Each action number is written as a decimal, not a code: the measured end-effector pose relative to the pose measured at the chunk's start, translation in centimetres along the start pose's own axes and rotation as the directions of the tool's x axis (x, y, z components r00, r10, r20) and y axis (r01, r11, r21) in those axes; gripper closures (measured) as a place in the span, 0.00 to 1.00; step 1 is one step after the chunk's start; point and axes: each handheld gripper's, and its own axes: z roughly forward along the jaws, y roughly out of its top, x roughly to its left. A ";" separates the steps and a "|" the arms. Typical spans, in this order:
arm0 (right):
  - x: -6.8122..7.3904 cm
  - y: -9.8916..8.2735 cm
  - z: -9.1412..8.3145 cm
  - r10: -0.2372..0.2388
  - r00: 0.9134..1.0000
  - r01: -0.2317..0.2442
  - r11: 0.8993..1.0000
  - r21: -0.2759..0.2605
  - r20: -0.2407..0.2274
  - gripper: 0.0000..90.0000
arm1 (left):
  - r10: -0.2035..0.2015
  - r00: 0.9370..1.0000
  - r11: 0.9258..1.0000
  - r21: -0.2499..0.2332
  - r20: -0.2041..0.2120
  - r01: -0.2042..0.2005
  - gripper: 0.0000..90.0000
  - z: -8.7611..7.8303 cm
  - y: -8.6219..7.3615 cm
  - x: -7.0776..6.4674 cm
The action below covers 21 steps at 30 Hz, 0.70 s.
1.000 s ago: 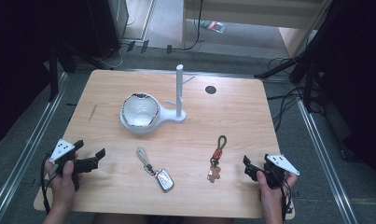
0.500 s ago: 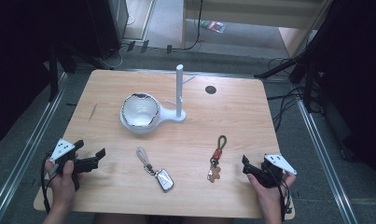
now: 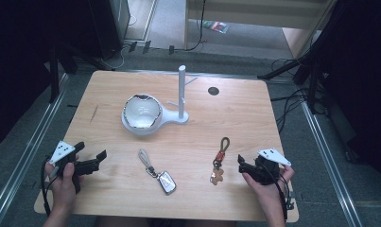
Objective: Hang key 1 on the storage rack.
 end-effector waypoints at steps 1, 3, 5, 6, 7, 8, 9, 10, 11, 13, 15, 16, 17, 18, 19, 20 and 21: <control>0.1 0.2 0.1 -0.012 1.000 0.012 1.000 0.011 0.006 0.21 | 0.000 1.000 1.000 0.000 0.000 0.000 0.01 0.0 0.0 0.0; 0.4 0.5 0.1 -0.035 0.999 0.034 0.999 0.038 0.013 0.22 | 0.000 1.000 1.000 -0.001 0.000 0.000 0.01 0.0 0.0 0.0; 0.9 0.8 0.2 -0.065 0.998 0.064 0.995 0.074 0.015 0.22 | 0.001 1.000 1.000 0.004 0.003 -0.001 0.01 0.0 0.0 0.0; 0.9 0.8 0.2 -0.065 0.998 0.064 0.995 0.074 0.015 0.22 | 0.001 1.000 1.000 0.004 0.003 -0.001 0.01 0.0 0.0 0.0; 1.4 1.2 0.2 -0.075 0.997 0.074 0.992 0.103 0.003 0.24 | -0.001 1.000 1.000 0.002 0.002 0.001 0.01 0.0 0.0 0.0; 1.6 1.4 0.2 -0.085 0.996 0.084 0.990 0.116 -0.001 0.25 | -0.001 1.000 1.000 0.002 0.002 0.001 0.01 0.0 0.0 0.0; 1.8 1.6 0.3 -0.083 0.997 0.082 0.988 0.133 -0.003 0.26 | -0.003 1.000 1.000 0.000 0.002 0.003 0.01 0.0 0.0 0.0; 1.9 1.8 0.4 -0.081 0.997 0.081 0.986 0.148 -0.003 0.26 | -0.004 1.000 1.000 -0.001 0.003 0.004 0.01 0.0 0.0 0.0; 2.1 2.0 0.4 -0.082 0.997 0.081 0.984 0.158 0.000 0.26 | -0.004 1.000 1.000 -0.001 0.003 0.004 0.01 0.0 0.0 0.0; 2.4 2.3 0.7 -0.086 0.996 0.083 0.979 0.184 0.007 0.26 | -0.003 1.000 1.000 0.000 0.003 0.003 0.01 0.0 0.0 0.1; 2.7 2.6 0.9 -0.083 0.996 0.079 0.973 0.218 0.012 0.25 | -0.004 1.000 1.000 -0.001 0.003 0.004 0.01 0.0 0.0 0.1; 2.7 2.7 1.1 -0.085 0.996 0.081 0.970 0.231 0.010 0.25 | -0.006 1.000 1.000 -0.003 0.003 0.006 0.01 0.0 0.0 0.1; 2.7 2.7 1.1 -0.085 0.996 0.081 0.970 0.231 0.010 0.25 | -0.006 1.000 1.000 -0.003 0.003 0.006 0.01 0.0 0.0 0.1; 3.1 2.9 1.3 -0.084 0.996 0.078 0.962 0.263 0.014 0.24 | -0.008 1.000 1.000 -0.004 0.003 0.008 0.01 0.0 0.0 0.1; 3.2 3.0 1.5 -0.084 0.996 0.078 0.959 0.273 0.010 0.24 | -0.007 1.000 1.000 -0.004 0.003 0.007 0.01 0.0 0.0 0.1; 3.3 3.1 1.5 -0.081 0.997 0.076 0.956 0.283 0.007 0.24 | -0.007 1.000 1.000 -0.003 0.001 0.007 0.01 0.0 0.0 0.1; 3.5 3.2 1.7 -0.083 0.997 0.079 0.953 0.291 0.002 0.24 | -0.006 1.000 1.000 -0.004 0.001 0.006 0.01 0.0 0.0 0.1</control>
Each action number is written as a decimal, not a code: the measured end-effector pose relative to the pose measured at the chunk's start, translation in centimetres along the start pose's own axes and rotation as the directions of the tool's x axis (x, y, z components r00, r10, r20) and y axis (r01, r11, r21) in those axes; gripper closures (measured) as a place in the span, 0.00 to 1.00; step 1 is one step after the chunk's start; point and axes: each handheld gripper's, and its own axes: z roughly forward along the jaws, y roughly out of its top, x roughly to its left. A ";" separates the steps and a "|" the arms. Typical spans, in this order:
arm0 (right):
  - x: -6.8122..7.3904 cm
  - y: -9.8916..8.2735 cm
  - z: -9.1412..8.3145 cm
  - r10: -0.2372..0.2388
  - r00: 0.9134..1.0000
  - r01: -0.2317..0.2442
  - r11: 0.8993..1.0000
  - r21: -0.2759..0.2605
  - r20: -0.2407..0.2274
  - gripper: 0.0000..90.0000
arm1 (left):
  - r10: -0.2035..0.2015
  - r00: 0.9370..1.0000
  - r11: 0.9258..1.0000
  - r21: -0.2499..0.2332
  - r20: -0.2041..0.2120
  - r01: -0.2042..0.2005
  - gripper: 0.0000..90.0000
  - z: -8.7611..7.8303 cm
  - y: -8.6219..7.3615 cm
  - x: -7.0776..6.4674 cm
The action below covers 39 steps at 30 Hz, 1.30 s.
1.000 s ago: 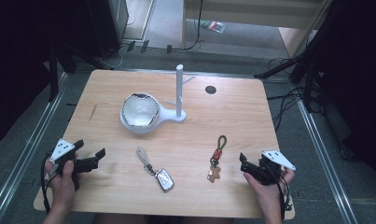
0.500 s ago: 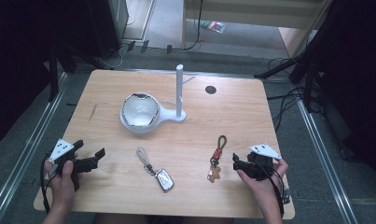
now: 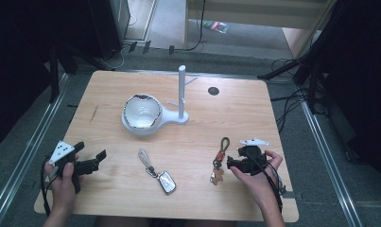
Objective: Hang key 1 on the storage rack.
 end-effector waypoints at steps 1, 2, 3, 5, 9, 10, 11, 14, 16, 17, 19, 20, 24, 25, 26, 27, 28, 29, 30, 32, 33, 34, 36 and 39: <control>0.2 0.2 0.1 0.001 1.000 -0.001 1.000 0.015 -0.004 0.24 | 0.001 1.000 1.000 0.000 0.001 -0.001 0.01 0.0 0.0 0.0; 0.3 0.4 0.1 0.002 1.000 -0.002 1.000 0.025 -0.007 0.24 | 0.003 1.000 1.000 0.001 0.001 -0.003 0.01 0.0 0.0 0.0; 0.4 0.5 0.2 0.001 1.000 -0.001 0.999 0.037 -0.011 0.24 | 0.003 1.000 1.000 0.001 0.001 -0.003 0.01 0.0 0.0 0.0; 0.7 0.9 0.4 -0.005 1.000 0.005 0.998 0.063 0.000 0.24 | 0.003 1.000 1.000 0.000 0.000 -0.003 0.01 0.0 0.0 0.0; 1.2 1.6 0.7 0.004 1.000 -0.004 0.994 0.106 -0.005 0.23 | 0.004 1.000 1.000 0.001 0.000 -0.004 0.01 0.0 0.0 0.0; 1.2 1.6 0.7 0.004 1.000 -0.004 0.994 0.106 -0.005 0.23 | 0.004 1.000 1.000 0.001 0.000 -0.004 0.01 0.0 0.0 0.0; 1.5 1.9 0.9 -0.002 1.000 0.003 0.992 0.125 -0.006 0.23 | 0.005 1.000 1.000 0.000 0.001 -0.005 0.01 0.0 0.0 0.0; 2.0 2.3 1.3 -0.006 1.000 0.007 0.987 0.158 -0.005 0.23 | 0.006 1.000 1.000 0.000 0.000 -0.006 0.01 0.0 0.0 0.0; 2.3 2.6 1.6 -0.003 1.000 0.003 0.984 0.177 0.000 0.23 | 0.006 1.000 1.000 0.000 0.000 -0.006 0.01 0.0 0.0 0.0; 2.4 2.7 1.8 0.002 1.000 -0.002 0.982 0.191 -0.002 0.23 | 0.006 1.000 1.000 0.000 0.001 -0.006 0.01 0.0 0.0 0.0; 2.5 2.8 2.0 0.005 1.000 -0.005 0.980 0.201 -0.002 0.23 | 0.006 1.000 1.000 0.000 0.000 -0.006 0.01 0.0 0.0 0.0; 2.6 3.0 2.3 0.011 1.000 -0.009 0.975 0.222 -0.005 0.24 | 0.005 1.000 1.000 0.000 0.000 -0.005 0.01 0.0 0.0 0.0; 2.9 3.4 2.8 0.020 1.000 -0.018 0.969 0.247 -0.007 0.25 | 0.006 1.000 1.000 -0.001 0.001 -0.006 0.01 0.0 0.0 0.0; 2.9 3.4 2.8 0.020 1.000 -0.018 0.969 0.247 -0.007 0.25 | 0.006 1.000 1.000 0.000 0.000 -0.006 0.01 0.0 0.0 0.0; 3.0 3.5 2.9 0.031 1.000 -0.029 0.967 0.253 -0.002 0.25 | 0.006 1.000 1.000 -0.001 0.000 -0.006 0.01 0.0 0.0 0.0; 3.1 3.7 2.9 0.042 0.999 -0.042 0.964 0.262 0.005 0.26 | 0.006 1.000 1.000 -0.002 0.000 -0.006 0.01 0.0 0.0 0.0; 3.2 4.0 3.1 0.060 0.998 -0.061 0.961 0.271 0.011 0.27 | 0.008 1.000 1.000 -0.001 0.000 -0.008 0.01 0.0 0.0 0.0; 3.3 4.2 3.2 0.070 0.997 -0.072 0.957 0.281 0.017 0.28 | 0.008 1.000 1.000 -0.001 0.001 -0.008 0.01 0.0 0.0 0.0; 3.3 4.3 3.2 0.071 0.997 -0.074 0.956 0.285 0.020 0.29 | 0.008 1.000 1.000 -0.001 0.001 -0.008 0.01 0.0 0.0 0.0; 3.5 4.6 3.5 0.066 0.997 -0.075 0.949 0.306 0.038 0.31 | 0.009 1.000 1.000 -0.001 0.001 -0.009 0.01 0.0 0.0 0.0; 3.5 4.6 3.5 0.066 0.997 -0.075 0.949 0.306 0.038 0.31 | 0.009 1.000 1.000 -0.001 0.001 -0.009 0.01 0.0 0.0 0.0; 3.6 4.6 3.6 0.062 0.997 -0.070 0.949 0.307 0.036 0.31 | 0.009 1.000 1.000 -0.001 0.001 -0.009 0.01 0.0 0.0 0.0; 3.8 5.0 3.8 0.075 0.996 -0.087 0.942 0.324 0.050 0.34 | 0.007 1.000 1.000 -0.002 0.002 -0.007 0.01 0.0 0.0 0.0; 3.8 5.4 4.0 0.088 0.995 -0.102 0.939 0.329 0.056 0.35 | 0.007 1.000 1.000 -0.002 0.002 -0.007 0.01 0.0 0.0 0.0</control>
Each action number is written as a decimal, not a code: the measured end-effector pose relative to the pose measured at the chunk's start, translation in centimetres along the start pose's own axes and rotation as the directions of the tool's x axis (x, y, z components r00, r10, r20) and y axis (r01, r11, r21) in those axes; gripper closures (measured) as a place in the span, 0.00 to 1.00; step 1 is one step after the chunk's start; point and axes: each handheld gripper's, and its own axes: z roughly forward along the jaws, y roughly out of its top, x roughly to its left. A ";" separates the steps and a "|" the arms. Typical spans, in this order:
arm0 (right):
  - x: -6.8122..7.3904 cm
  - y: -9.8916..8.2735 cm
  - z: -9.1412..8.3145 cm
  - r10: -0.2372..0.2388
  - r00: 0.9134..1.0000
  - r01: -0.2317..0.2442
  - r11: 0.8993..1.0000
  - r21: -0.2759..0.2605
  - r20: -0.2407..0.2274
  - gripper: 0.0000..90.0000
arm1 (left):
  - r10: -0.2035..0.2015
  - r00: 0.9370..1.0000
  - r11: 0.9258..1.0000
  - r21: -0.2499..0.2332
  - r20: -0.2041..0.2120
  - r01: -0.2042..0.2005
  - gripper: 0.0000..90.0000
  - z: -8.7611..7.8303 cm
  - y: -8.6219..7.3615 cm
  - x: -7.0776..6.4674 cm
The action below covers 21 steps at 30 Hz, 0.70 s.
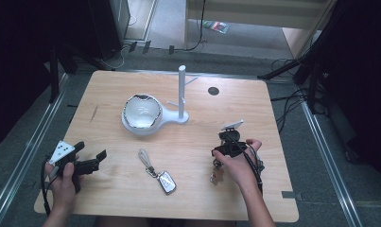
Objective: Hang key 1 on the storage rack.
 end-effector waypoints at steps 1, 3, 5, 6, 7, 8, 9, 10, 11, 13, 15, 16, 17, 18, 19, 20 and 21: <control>0.0 0.1 0.1 0.002 1.000 -0.002 1.000 -0.002 -0.002 0.36 | 0.000 1.000 1.000 0.000 0.000 0.000 0.01 0.0 0.0 0.0; 0.1 0.3 0.1 0.019 1.000 -0.019 1.000 0.018 -0.004 0.37 | 0.000 1.000 1.000 0.000 0.001 0.000 0.01 0.0 0.0 0.0; 0.2 0.6 0.3 0.030 1.000 -0.029 0.999 0.031 -0.006 0.39 | 0.000 1.000 1.000 0.000 0.001 0.000 0.01 0.0 0.0 0.0; 0.1 0.6 0.4 0.024 1.000 -0.023 0.999 0.031 -0.009 0.40 | 0.000 1.000 1.000 0.000 0.001 0.000 0.01 0.0 0.0 0.0; 0.2 0.8 0.5 0.032 0.999 -0.032 0.999 0.044 -0.008 0.41 | 0.000 1.000 1.000 0.000 0.001 0.000 0.01 0.0 0.0 0.0; 0.2 0.9 0.5 0.040 0.999 -0.040 0.998 0.053 -0.004 0.41 | 0.000 1.000 1.000 0.000 0.001 0.000 0.01 0.0 0.0 0.0; 0.2 0.9 0.5 0.040 0.999 -0.040 0.998 0.053 -0.004 0.41 | 0.000 1.000 1.000 0.000 0.001 0.000 0.01 0.0 0.0 0.0; 0.3 1.0 0.7 0.055 0.998 -0.054 0.996 0.065 -0.009 0.41 | 0.000 1.000 1.000 0.000 0.001 0.000 0.01 0.0 0.0 0.0; 0.3 1.1 0.7 0.054 0.998 -0.053 0.996 0.075 -0.009 0.41 | 0.000 1.000 1.000 -0.001 0.001 0.000 0.01 0.0 0.0 0.0; 0.5 1.2 0.9 0.053 0.999 -0.052 0.995 0.086 -0.006 0.41 | 0.000 1.000 1.000 -0.001 0.001 0.000 0.01 0.0 0.0 0.0; 0.5 1.2 1.0 0.053 0.999 -0.052 0.995 0.089 -0.010 0.42 | 0.000 1.000 1.000 -0.001 0.000 0.000 0.01 0.0 0.0 0.0; 0.5 1.3 1.1 0.058 0.998 -0.057 0.994 0.092 -0.005 0.42 | 0.000 1.000 1.000 -0.001 0.000 0.000 0.01 0.0 0.0 0.0; 0.5 1.3 1.1 0.058 0.998 -0.057 0.994 0.093 -0.004 0.43 | -0.001 1.000 1.000 -0.002 0.000 0.001 0.01 0.0 0.0 0.0; 0.5 1.3 1.1 0.058 0.998 -0.057 0.994 0.093 -0.004 0.43 | -0.001 1.000 1.000 -0.002 0.000 0.001 0.01 0.0 0.0 0.0; 0.5 1.3 1.2 0.067 0.998 -0.066 0.993 0.095 -0.008 0.43 | -0.001 1.000 1.000 -0.003 0.000 0.001 0.01 0.0 0.0 0.0; 0.5 1.4 1.3 0.076 0.997 -0.074 0.992 0.102 -0.010 0.44 | -0.002 1.000 1.000 -0.004 -0.001 0.002 0.01 0.0 0.0 0.0; 0.5 1.4 1.3 0.078 0.997 -0.077 0.991 0.106 -0.014 0.45 | -0.001 1.000 1.000 -0.003 -0.001 0.001 0.01 0.0 0.0 0.0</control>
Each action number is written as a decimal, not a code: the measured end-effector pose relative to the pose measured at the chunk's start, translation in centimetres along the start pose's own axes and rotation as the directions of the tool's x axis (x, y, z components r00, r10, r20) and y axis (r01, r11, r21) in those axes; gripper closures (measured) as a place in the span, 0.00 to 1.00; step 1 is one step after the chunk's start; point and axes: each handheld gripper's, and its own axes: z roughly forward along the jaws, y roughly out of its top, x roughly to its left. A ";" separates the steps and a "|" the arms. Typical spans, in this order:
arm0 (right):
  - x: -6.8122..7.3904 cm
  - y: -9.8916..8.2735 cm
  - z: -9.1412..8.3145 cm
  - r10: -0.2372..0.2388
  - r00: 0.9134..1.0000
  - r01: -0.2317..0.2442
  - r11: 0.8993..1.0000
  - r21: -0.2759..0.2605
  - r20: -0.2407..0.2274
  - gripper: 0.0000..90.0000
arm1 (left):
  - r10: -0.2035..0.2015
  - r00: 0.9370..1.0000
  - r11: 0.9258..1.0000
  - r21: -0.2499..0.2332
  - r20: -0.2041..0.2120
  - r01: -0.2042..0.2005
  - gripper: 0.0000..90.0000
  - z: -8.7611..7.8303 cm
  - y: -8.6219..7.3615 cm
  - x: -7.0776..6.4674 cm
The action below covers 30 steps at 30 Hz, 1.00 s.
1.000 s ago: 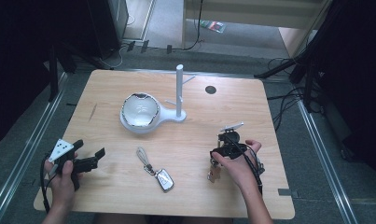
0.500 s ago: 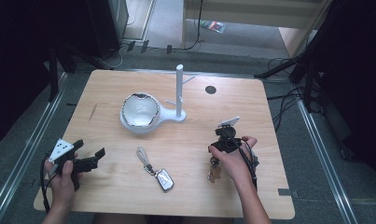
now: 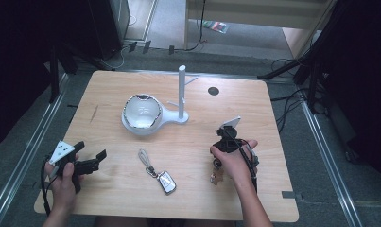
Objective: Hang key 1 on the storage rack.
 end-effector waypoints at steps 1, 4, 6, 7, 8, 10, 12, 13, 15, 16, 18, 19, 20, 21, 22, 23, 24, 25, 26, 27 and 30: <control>0.1 0.0 0.1 0.005 1.000 -0.005 1.000 0.006 -0.005 0.47 | -0.001 1.000 1.000 -0.001 0.000 0.001 0.01 0.0 0.0 0.0; 0.1 0.0 0.1 0.005 1.000 -0.005 1.000 0.015 -0.008 0.51 | 0.000 1.000 1.000 0.001 0.000 0.000 0.01 0.0 0.0 0.0; 0.0 0.0 0.1 0.003 1.000 -0.003 1.000 0.016 -0.010 0.56 | -0.001 1.000 1.000 0.000 0.000 0.001 0.01 0.0 0.0 0.0; -0.1 0.0 0.2 -0.005 1.000 0.005 1.000 0.013 -0.016 0.57 | -0.001 1.000 1.000 0.000 -0.001 0.001 0.01 0.0 0.0 0.0; -0.1 0.0 0.2 -0.001 1.000 0.002 1.000 0.019 -0.022 0.59 | -0.002 1.000 1.000 -0.001 -0.001 0.002 0.01 0.0 0.0 0.0; -0.2 0.0 0.2 0.003 1.000 -0.002 1.000 0.025 -0.029 0.62 | -0.002 1.000 1.000 -0.001 -0.001 0.002 0.01 0.0 0.0 0.0; -0.2 0.1 0.2 0.009 0.999 -0.008 1.000 0.027 -0.031 0.63 | -0.002 1.000 1.000 -0.001 -0.001 0.002 0.01 0.0 0.0 0.0; -0.3 0.1 0.3 0.011 0.999 -0.010 0.999 0.030 -0.032 0.63 | -0.001 1.000 1.000 -0.001 -0.001 0.001 0.01 0.0 0.0 0.0; -0.3 0.1 0.3 0.008 0.999 -0.007 0.999 0.032 -0.032 0.64 | -0.001 1.000 1.000 -0.001 -0.002 0.001 0.01 0.0 0.0 0.0; -0.3 0.1 0.4 0.005 1.000 -0.004 0.999 0.032 -0.020 0.66 | -0.001 1.000 1.000 -0.001 -0.002 0.001 0.01 0.0 0.0 0.0; -0.4 0.1 0.5 -0.004 1.000 0.005 0.999 0.039 -0.013 0.68 | -0.001 1.000 1.000 0.000 -0.001 0.001 0.01 0.0 0.0 0.0; -0.3 0.0 0.5 0.001 1.000 0.000 0.999 0.041 -0.012 0.69 | -0.001 1.000 1.000 0.000 -0.001 0.001 0.01 0.0 0.0 0.0; -0.3 0.0 0.5 0.001 1.000 0.000 0.999 0.041 -0.012 0.69 | -0.001 1.000 1.000 0.000 -0.001 0.001 0.01 0.0 0.0 0.0; -0.2 0.0 0.5 -0.011 1.000 0.011 0.999 0.040 -0.006 0.70 | -0.001 1.000 1.000 0.000 -0.001 0.001 0.01 0.0 0.0 0.0; -0.2 0.0 0.5 -0.019 1.000 0.020 0.999 0.038 -0.006 0.71 | -0.001 1.000 1.000 -0.001 -0.001 0.001 0.01 0.0 0.0 0.0; -0.2 -0.1 0.5 -0.027 1.000 0.027 0.999 0.035 -0.005 0.72 | -0.001 1.000 1.000 -0.001 -0.001 0.001 0.01 0.0 0.0 0.0; -0.1 -0.1 0.5 -0.031 1.000 0.030 0.999 0.035 0.006 0.73 | -0.001 1.000 1.000 -0.001 -0.001 0.001 0.01 0.0 0.0 0.0; 0.0 -0.2 0.5 -0.038 0.999 0.038 0.999 0.032 0.009 0.73 | 0.000 1.000 1.000 -0.001 -0.002 0.000 0.01 0.0 0.0 0.0; -0.1 -0.2 0.5 -0.048 0.999 0.048 0.998 0.027 0.006 0.74 | 0.001 1.000 1.000 -0.001 -0.002 -0.001 0.01 0.0 0.0 0.0; -0.1 -0.3 0.4 -0.057 0.998 0.057 0.998 0.027 0.004 0.74 | 0.001 1.000 1.000 0.000 -0.002 -0.001 0.01 0.0 0.0 0.0; -0.2 -0.2 0.4 -0.079 0.997 0.079 0.996 0.034 -0.004 0.75 | 0.001 1.000 1.000 0.000 -0.002 -0.001 0.01 0.0 0.0 0.0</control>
